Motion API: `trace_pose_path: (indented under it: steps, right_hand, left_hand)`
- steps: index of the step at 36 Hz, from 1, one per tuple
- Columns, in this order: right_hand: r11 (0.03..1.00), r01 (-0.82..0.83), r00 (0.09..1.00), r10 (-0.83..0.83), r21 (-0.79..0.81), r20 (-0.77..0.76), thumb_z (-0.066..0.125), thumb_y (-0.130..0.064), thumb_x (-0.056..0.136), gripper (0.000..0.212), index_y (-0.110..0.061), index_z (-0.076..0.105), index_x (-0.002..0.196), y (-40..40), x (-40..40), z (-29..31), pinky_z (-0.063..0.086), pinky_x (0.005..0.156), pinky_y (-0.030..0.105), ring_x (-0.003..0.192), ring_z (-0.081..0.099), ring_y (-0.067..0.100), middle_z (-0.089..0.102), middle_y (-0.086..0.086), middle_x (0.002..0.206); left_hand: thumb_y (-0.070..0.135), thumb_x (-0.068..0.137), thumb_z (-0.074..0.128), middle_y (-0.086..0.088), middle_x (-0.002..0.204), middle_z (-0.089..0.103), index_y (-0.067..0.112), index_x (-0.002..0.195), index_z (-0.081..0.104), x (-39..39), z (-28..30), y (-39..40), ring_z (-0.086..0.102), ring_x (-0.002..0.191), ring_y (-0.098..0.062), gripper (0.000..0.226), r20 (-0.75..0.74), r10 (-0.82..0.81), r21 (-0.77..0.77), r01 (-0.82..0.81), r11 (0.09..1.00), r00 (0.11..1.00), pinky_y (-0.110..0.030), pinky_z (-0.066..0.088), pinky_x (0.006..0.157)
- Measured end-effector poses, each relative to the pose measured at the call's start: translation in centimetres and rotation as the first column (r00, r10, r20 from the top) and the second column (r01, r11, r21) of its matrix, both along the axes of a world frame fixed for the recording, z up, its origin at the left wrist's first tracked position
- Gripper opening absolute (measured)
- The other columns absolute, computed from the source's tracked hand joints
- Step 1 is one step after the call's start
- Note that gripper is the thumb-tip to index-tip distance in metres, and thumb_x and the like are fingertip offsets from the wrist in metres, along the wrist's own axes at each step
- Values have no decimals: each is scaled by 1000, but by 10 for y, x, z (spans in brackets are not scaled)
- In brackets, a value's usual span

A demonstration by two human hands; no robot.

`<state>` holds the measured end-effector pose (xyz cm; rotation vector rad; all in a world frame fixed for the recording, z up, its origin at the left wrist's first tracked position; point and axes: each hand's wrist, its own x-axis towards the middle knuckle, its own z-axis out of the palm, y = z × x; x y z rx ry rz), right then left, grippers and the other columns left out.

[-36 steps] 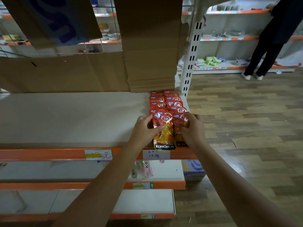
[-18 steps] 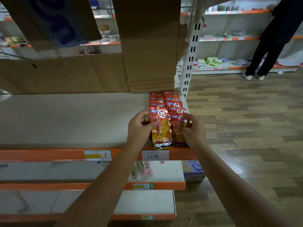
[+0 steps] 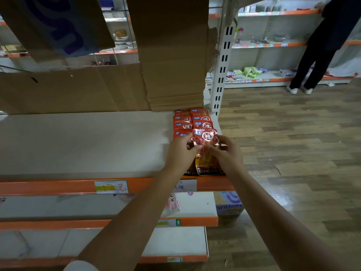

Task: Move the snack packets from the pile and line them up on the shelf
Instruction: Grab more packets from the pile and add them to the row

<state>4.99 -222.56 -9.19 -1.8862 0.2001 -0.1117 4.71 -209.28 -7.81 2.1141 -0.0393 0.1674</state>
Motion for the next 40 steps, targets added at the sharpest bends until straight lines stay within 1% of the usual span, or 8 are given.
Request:
trace_pose_path:
  steps: [5, 8, 12, 17, 23, 32, 36, 40]
  right_hand:
    - [1000, -2, 999, 2, 7, -39, 71, -24, 82, 49, -20, 52, 127, 0, 2, -1, 54, 85, 42, 102, 61, 22, 60, 3, 117]
    - [1000, -2, 999, 2, 5, -46, 69, -22, 84, 54, -21, 47, 133, -2, 1, 2, 52, 81, 35, 103, 57, 18, 56, 1, 121]
    - [997, -72, 997, 71, -23, -28, 64, -23, 88, 51, -19, 44, 135, -2, -1, 3, 46, 65, 21, 94, 53, 10, 50, -8, 105]
    - [979, -97, 995, 92, -177, -39, 71, -68, 53, 90, -27, 44, 129, 8, -1, -2, 54, 84, 45, 107, 58, 23, 57, 1, 119]
    - [985, -103, 993, 94, -137, -65, 76, -17, 76, 65, -20, 42, 131, 2, 0, 2, 47, 86, 34, 113, 51, 21, 50, 4, 124]
    - [975, -162, 985, 151, -152, -79, 61, 4, 79, 64, -16, 38, 134, -2, 3, -2, 52, 87, 43, 114, 52, 25, 52, 8, 124]
    - [965, -215, 974, 203, -147, -97, 52, 10, 82, 62, -16, 33, 135, -1, 3, -2, 52, 68, 26, 112, 53, 21, 51, 3, 118]
    - [965, -197, 978, 182, -173, -99, 51, 10, 79, 74, -17, 24, 142, 1, 4, -3, 54, 82, 40, 119, 49, 29, 45, 12, 135]
  left_hand:
    - [20, 93, 57, -6, 119, 53, 9, 132, 52, -6, -2, 10, 50, 111, -18, 42, 171, 12, 281, -61, 958, 985, -18, 35, 90]
    - [22, 89, 61, -6, 126, 50, 15, 129, 57, -6, -6, 19, 40, 121, -20, 41, 260, 33, 398, -138, 907, 965, -28, 38, 98]
    - [30, 92, 57, -1, 156, 19, 26, 143, 36, -7, -9, 23, 8, 143, -20, 56, 55, -79, 512, 40, 858, 995, -38, 14, 115]
    - [29, 95, 52, 4, 159, -2, 25, 147, 27, -13, -13, 26, -4, 145, -16, 58, -77, -129, 511, 150, 846, 989, -37, 8, 116]
    - [27, 92, 58, 3, 159, 3, 20, 146, 30, -18, -10, 30, 0, 145, -15, 61, -59, -86, 441, 103, 892, 995, -33, 12, 115]
    - [20, 87, 65, 3, 158, 10, 15, 143, 38, -18, -13, 33, 10, 144, -17, 62, -65, -56, 319, 74, 945, 996, -40, 33, 112]
    - [20, 87, 65, 4, 158, 7, 17, 144, 35, -17, -15, 34, 11, 144, -17, 64, -69, -61, 284, 79, 956, 996, -40, 29, 113]
    - [19, 88, 64, 5, 158, 4, 20, 147, 27, -17, -15, 34, 10, 145, -17, 70, -67, -61, 271, 77, 960, 996, -36, 24, 116]
